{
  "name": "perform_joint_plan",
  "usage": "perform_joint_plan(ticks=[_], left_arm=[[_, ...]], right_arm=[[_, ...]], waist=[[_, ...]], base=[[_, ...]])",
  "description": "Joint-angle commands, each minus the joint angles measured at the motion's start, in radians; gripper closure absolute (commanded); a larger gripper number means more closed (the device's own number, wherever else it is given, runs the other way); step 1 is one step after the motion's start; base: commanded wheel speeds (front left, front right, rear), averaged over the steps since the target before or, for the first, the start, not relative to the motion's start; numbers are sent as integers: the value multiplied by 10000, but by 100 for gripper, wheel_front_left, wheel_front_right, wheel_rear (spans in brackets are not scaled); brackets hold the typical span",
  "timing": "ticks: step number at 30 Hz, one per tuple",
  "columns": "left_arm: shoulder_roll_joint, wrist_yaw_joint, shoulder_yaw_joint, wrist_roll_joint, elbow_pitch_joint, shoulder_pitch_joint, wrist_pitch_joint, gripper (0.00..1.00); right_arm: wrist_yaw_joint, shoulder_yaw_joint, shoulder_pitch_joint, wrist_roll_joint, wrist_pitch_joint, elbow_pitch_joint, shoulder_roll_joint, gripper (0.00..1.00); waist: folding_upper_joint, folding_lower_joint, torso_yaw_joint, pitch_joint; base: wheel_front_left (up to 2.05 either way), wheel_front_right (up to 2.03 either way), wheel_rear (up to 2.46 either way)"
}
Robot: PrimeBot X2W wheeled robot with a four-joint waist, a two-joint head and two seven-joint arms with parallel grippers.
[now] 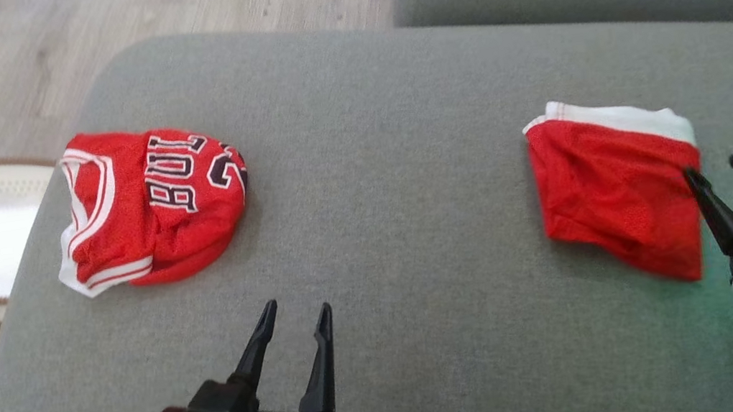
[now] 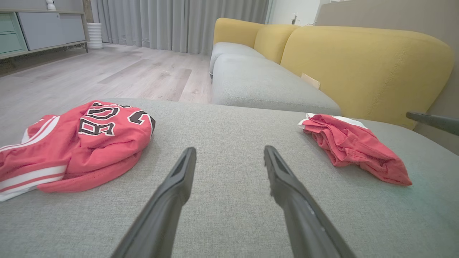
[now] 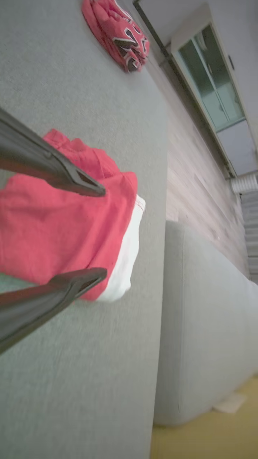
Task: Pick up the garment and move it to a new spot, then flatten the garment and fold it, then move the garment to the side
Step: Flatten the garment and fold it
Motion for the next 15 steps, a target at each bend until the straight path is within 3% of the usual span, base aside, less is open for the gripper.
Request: perform_joint_plan(ticks=[1, 7, 15], left_arm=[[-18, 10, 397, 118, -245, -180, -61, 0], [15, 177, 995, 89, -156, 280, -61, 0], [64, 337, 1677, 169, -78, 766, -61, 0]], right_arm=[[-9, -116, 131, -158, -251, -186, -67, 0], [-9, -1288, 944, -1462, -1433, -112, 1041, 0], [-9, -2101, 1622, -3658, -2344, -904, 2562, 0]], waist=[[0, 0, -153, -261], [0, 0, -749, -931], [0, 0, -1583, -1477]], base=[[0, 0, 0], [0, 0, 0], [0, 0, 0]])
